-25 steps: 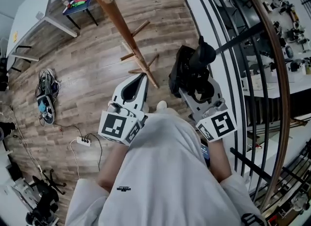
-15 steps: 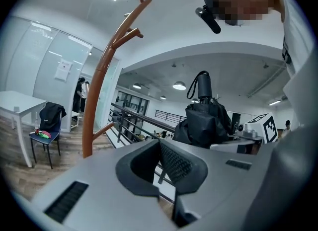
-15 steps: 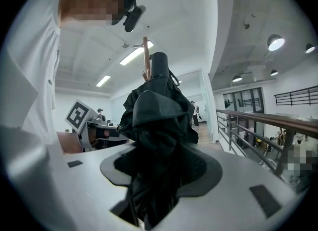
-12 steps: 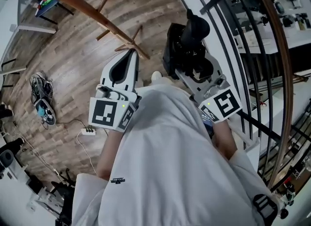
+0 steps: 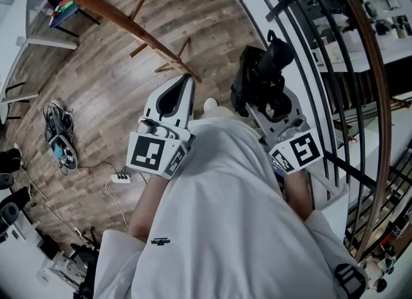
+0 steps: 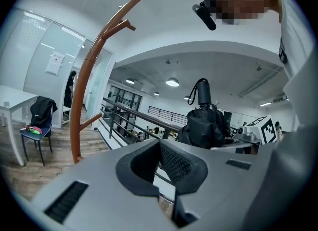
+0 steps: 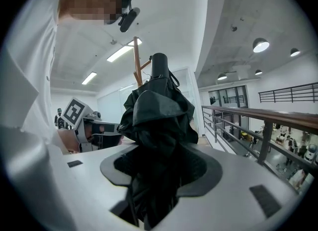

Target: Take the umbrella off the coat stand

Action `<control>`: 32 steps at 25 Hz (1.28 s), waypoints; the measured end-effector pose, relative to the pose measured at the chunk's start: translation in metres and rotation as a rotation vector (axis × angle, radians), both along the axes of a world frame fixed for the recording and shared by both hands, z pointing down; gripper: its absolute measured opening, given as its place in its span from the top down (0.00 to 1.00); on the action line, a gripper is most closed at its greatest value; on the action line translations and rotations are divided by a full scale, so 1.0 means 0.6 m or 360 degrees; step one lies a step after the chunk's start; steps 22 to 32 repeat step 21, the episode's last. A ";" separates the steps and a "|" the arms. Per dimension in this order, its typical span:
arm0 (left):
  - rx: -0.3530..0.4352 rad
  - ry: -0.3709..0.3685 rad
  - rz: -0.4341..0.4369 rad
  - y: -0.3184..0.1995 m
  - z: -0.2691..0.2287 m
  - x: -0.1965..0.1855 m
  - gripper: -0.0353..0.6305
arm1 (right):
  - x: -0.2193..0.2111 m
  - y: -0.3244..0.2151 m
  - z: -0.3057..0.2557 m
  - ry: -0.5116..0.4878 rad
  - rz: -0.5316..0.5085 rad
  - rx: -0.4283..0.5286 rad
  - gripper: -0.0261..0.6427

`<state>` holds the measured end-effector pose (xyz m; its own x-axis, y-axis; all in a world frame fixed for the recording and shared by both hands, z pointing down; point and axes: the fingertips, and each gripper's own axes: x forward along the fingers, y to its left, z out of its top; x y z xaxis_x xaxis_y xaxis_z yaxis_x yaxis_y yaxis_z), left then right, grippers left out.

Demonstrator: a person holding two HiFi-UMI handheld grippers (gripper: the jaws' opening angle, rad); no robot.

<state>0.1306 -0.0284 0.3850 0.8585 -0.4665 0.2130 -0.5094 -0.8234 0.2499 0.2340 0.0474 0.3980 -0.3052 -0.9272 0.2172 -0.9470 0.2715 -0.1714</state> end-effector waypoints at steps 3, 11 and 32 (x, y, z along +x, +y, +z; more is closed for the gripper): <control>-0.0020 0.0004 0.0012 0.007 0.004 0.001 0.92 | -0.005 0.008 0.006 -0.0010 0.0014 -0.0020 0.60; -0.0054 0.0008 0.0010 0.013 0.011 -0.004 0.92 | -0.014 0.016 0.012 -0.0005 0.0024 -0.0049 0.60; -0.0039 0.0009 -0.0004 0.020 0.001 -0.001 0.92 | -0.008 0.020 0.008 -0.0022 0.0002 -0.0048 0.60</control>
